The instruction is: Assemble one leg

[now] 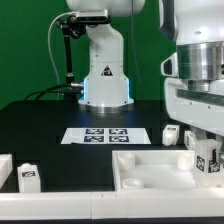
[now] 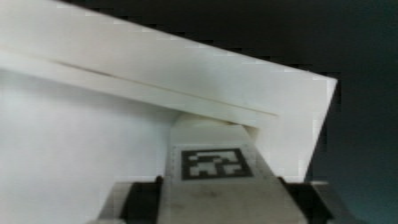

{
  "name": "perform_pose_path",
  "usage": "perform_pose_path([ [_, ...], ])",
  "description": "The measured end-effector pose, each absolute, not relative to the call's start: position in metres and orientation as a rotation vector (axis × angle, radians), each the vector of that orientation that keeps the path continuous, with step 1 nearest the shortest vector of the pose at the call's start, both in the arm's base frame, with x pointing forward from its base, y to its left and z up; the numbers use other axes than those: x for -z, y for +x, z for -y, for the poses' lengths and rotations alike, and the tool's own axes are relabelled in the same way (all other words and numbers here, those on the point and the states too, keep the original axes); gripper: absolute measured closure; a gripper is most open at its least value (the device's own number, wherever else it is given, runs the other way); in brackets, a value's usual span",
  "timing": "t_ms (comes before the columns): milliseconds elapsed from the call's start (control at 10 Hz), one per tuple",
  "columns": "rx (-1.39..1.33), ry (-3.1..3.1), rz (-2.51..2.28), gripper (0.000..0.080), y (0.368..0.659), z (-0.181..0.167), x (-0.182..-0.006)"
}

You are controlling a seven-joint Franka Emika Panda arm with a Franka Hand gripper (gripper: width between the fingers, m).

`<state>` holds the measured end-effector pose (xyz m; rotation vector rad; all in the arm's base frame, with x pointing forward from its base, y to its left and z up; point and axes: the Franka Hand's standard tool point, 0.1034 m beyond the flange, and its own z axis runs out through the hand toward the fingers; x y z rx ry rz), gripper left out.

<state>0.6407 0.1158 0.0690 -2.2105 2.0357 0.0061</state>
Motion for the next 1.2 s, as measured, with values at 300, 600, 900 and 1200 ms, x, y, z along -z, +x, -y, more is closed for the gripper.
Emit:
perform_pose_path([
  [300,-0.040,-1.984,-2.238,0.0511,0.642,-0.115,-0.069],
  [600,-0.051,-1.815,-2.376,0.0511,0.641,-0.115,-0.068],
  [900,-0.050,-1.798,-2.389,0.0511,0.641,-0.114,-0.068],
  [1200,-0.038,-1.864,-2.314,0.0237,0.645,-0.116,-0.083],
])
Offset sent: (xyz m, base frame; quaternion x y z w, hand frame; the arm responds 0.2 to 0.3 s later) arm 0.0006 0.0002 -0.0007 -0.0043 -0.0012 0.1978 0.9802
